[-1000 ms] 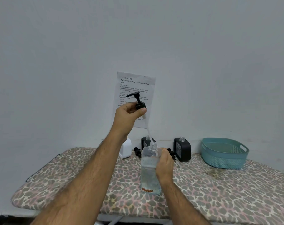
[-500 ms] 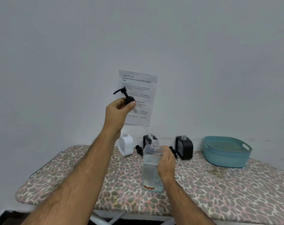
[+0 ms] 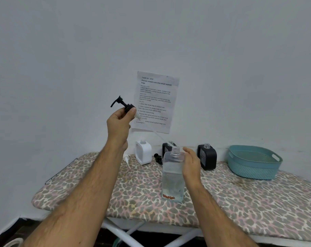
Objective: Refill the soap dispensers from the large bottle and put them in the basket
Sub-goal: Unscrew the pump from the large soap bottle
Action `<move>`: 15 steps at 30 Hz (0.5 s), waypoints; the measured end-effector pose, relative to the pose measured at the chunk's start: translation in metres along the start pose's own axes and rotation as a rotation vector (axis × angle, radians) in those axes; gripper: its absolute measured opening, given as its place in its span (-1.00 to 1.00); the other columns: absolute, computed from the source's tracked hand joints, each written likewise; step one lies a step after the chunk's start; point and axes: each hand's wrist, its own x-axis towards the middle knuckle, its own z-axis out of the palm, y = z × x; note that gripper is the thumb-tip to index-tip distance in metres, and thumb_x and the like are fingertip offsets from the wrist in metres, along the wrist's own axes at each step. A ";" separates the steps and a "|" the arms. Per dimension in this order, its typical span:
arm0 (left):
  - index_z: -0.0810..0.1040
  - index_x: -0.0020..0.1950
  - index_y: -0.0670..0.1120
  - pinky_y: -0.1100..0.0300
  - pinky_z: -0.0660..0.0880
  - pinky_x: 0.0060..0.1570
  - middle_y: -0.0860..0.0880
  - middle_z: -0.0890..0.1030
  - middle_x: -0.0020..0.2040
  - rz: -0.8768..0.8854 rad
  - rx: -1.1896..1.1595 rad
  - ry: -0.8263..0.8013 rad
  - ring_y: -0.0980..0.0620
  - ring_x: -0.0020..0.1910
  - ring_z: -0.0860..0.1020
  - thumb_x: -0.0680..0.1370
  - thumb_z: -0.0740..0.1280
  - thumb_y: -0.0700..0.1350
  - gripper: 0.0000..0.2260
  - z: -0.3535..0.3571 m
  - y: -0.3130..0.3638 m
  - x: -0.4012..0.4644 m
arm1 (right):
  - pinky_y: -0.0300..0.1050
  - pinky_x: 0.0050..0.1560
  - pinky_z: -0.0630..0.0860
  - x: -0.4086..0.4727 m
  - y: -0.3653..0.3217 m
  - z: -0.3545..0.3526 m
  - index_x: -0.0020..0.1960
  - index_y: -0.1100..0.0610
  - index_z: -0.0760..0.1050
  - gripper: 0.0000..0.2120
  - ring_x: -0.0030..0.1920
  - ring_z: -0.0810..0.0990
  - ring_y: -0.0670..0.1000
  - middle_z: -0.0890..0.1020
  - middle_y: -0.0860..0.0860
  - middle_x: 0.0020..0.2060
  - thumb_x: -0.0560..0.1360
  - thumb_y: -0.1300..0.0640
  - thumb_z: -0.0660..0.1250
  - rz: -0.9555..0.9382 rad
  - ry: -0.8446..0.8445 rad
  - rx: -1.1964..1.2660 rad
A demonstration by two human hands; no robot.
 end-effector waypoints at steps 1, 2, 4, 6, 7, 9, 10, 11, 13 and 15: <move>0.64 0.03 0.03 0.07 0.46 0.13 0.10 0.68 0.01 -0.004 -0.006 0.014 0.10 0.09 0.63 0.54 0.44 -0.09 -0.91 -0.004 0.000 0.001 | -0.25 0.12 0.36 -0.001 -0.002 0.000 0.30 0.15 0.51 -0.70 0.17 0.51 -0.05 0.58 -0.04 0.11 0.67 0.19 0.08 -0.011 0.015 -0.002; 0.64 0.04 0.03 0.07 0.45 0.14 0.09 0.69 0.02 -0.010 -0.013 0.025 0.12 0.08 0.63 0.54 0.44 -0.08 -0.91 -0.008 0.000 0.002 | -0.23 0.17 0.37 -0.001 -0.004 0.000 0.31 0.15 0.51 -0.69 0.20 0.52 -0.04 0.59 -0.02 0.14 0.68 0.18 0.08 -0.028 0.038 -0.009; 0.64 0.05 0.04 0.07 0.45 0.15 0.09 0.69 0.04 -0.020 -0.024 0.048 0.15 0.06 0.63 0.55 0.43 -0.07 -0.91 -0.018 0.001 0.004 | -0.16 0.26 0.40 -0.004 -0.010 0.001 0.32 0.16 0.52 -0.69 0.25 0.51 -0.03 0.59 0.03 0.22 0.68 0.17 0.10 -0.089 0.105 -0.029; 0.64 0.05 0.04 0.07 0.45 0.15 0.10 0.68 0.02 -0.024 -0.023 0.072 0.15 0.05 0.63 0.55 0.43 -0.07 -0.91 -0.029 0.001 0.006 | -0.08 0.33 0.40 -0.007 -0.019 0.004 0.31 0.16 0.53 -0.70 0.28 0.49 -0.02 0.59 0.02 0.23 0.67 0.17 0.12 -0.189 0.178 -0.068; 0.64 0.05 0.03 0.07 0.45 0.15 0.10 0.68 0.02 -0.025 -0.016 0.082 0.14 0.05 0.63 0.56 0.42 -0.07 -0.91 -0.035 0.001 0.007 | -0.06 0.34 0.40 -0.009 -0.024 0.006 0.30 0.15 0.54 -0.71 0.29 0.48 -0.01 0.59 0.01 0.22 0.65 0.17 0.15 -0.246 0.200 -0.088; 0.63 0.06 0.02 0.07 0.45 0.15 0.09 0.68 0.01 -0.038 0.009 0.104 0.12 0.06 0.62 0.56 0.42 -0.07 -0.90 -0.049 -0.001 0.010 | -0.11 0.32 0.38 -0.015 -0.033 0.012 0.27 0.12 0.55 -0.73 0.29 0.45 -0.04 0.58 -0.04 0.20 0.63 0.17 0.19 -0.344 0.208 -0.107; 0.64 0.08 0.00 0.07 0.45 0.14 0.09 0.67 0.00 -0.049 0.026 0.116 0.10 0.07 0.62 0.56 0.42 -0.06 -0.88 -0.057 -0.003 0.012 | -0.18 0.30 0.36 -0.019 -0.037 0.017 0.26 0.11 0.56 -0.74 0.28 0.44 -0.08 0.58 -0.07 0.18 0.62 0.17 0.20 -0.394 0.200 -0.112; 0.64 0.11 -0.02 0.08 0.45 0.13 0.09 0.67 0.00 -0.059 0.043 0.127 0.09 0.08 0.61 0.56 0.43 -0.05 -0.85 -0.066 -0.005 0.013 | -0.26 0.28 0.33 -0.024 -0.041 0.022 0.23 0.11 0.57 -0.74 0.25 0.43 -0.12 0.57 -0.10 0.15 0.61 0.17 0.21 -0.446 0.191 -0.115; 0.64 0.16 -0.08 0.10 0.44 0.08 0.08 0.67 -0.01 -0.082 0.096 0.141 0.08 0.08 0.61 0.55 0.43 -0.04 -0.78 -0.081 -0.013 0.016 | -0.39 0.21 0.30 -0.035 -0.047 0.035 0.18 0.11 0.59 -0.74 0.18 0.42 -0.19 0.56 -0.16 0.08 0.57 0.14 0.20 -0.542 0.160 -0.114; 0.64 0.17 -0.12 0.10 0.44 0.09 0.06 0.66 -0.02 -0.107 0.161 0.156 0.08 0.05 0.59 0.54 0.44 -0.04 -0.75 -0.097 -0.022 0.018 | -0.32 0.19 0.37 -0.046 -0.048 0.052 0.13 0.11 0.61 -0.74 0.14 0.45 -0.19 0.56 -0.18 0.04 0.56 0.14 0.20 -0.592 0.096 -0.117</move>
